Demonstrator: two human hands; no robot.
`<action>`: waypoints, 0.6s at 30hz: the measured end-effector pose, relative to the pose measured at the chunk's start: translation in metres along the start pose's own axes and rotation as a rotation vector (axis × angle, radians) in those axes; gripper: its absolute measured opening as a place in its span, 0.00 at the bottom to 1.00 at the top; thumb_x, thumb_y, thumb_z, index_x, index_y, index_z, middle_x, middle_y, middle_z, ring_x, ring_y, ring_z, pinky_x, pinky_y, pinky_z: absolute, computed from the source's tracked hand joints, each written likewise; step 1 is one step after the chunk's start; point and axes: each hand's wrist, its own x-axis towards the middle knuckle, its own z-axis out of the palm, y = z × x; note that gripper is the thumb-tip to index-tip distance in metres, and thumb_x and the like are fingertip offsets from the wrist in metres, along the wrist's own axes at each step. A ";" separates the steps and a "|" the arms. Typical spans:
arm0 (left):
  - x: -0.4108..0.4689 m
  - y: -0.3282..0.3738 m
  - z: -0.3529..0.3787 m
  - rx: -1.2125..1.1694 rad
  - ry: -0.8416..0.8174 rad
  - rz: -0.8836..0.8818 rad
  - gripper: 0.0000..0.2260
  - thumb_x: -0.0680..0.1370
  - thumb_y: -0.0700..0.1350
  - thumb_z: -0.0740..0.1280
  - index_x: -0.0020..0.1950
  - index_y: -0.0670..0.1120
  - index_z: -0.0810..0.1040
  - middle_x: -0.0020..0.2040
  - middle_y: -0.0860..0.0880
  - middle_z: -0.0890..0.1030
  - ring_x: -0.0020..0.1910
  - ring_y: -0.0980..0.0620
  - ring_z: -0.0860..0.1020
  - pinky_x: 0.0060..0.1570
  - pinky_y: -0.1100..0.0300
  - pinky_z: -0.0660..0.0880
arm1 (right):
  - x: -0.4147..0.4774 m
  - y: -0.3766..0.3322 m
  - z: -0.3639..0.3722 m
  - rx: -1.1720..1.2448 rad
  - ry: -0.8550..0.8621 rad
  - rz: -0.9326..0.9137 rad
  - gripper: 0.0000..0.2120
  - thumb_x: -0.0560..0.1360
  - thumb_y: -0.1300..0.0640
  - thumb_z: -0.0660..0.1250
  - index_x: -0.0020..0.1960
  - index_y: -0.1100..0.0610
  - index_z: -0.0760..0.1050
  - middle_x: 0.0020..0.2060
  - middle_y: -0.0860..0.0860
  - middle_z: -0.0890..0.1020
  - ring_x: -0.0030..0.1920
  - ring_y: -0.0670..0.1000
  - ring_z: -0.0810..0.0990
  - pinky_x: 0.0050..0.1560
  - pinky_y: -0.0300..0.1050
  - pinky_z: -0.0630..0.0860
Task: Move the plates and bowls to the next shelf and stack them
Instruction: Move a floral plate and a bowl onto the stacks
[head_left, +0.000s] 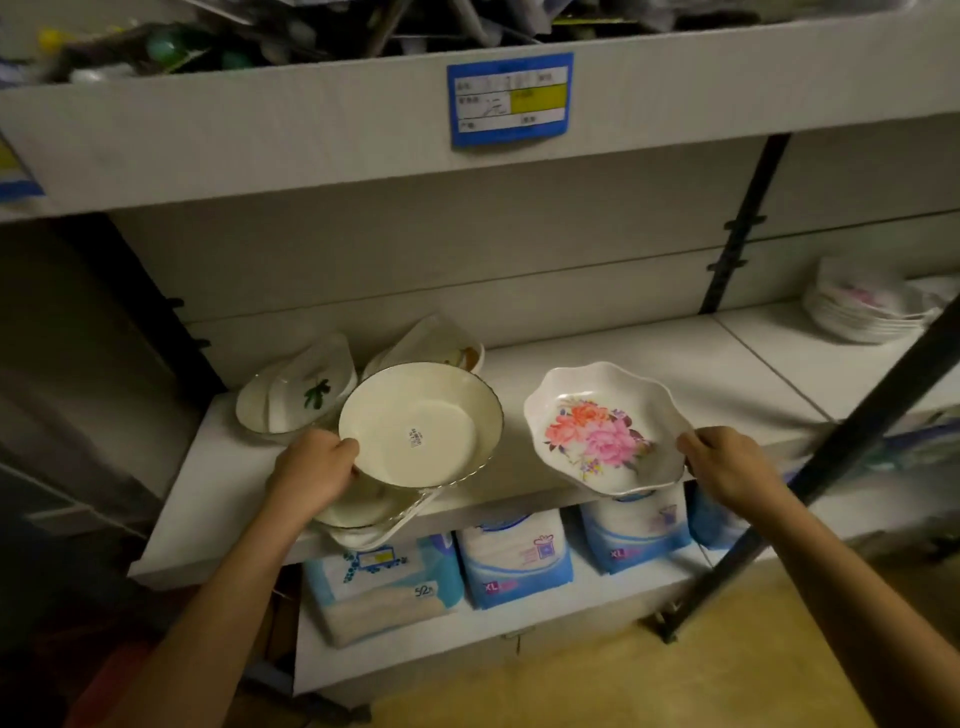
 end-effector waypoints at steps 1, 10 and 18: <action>-0.002 0.009 0.006 -0.007 -0.020 0.026 0.15 0.77 0.41 0.60 0.29 0.43 0.70 0.29 0.46 0.71 0.37 0.45 0.71 0.34 0.57 0.63 | -0.003 0.009 -0.005 0.005 0.018 0.019 0.19 0.78 0.55 0.56 0.30 0.60 0.70 0.35 0.61 0.76 0.37 0.60 0.73 0.37 0.50 0.67; -0.028 0.102 0.064 -0.062 -0.115 0.210 0.17 0.77 0.42 0.59 0.27 0.45 0.68 0.26 0.48 0.70 0.30 0.49 0.68 0.32 0.58 0.61 | -0.023 0.103 -0.059 0.098 0.140 0.127 0.18 0.79 0.53 0.55 0.39 0.63 0.77 0.36 0.59 0.79 0.39 0.60 0.77 0.45 0.55 0.75; -0.083 0.201 0.135 -0.025 -0.201 0.300 0.17 0.77 0.43 0.59 0.27 0.46 0.67 0.27 0.48 0.71 0.29 0.50 0.69 0.32 0.58 0.62 | -0.034 0.219 -0.133 0.100 0.214 0.167 0.19 0.78 0.55 0.56 0.29 0.57 0.69 0.30 0.56 0.77 0.33 0.56 0.73 0.36 0.48 0.66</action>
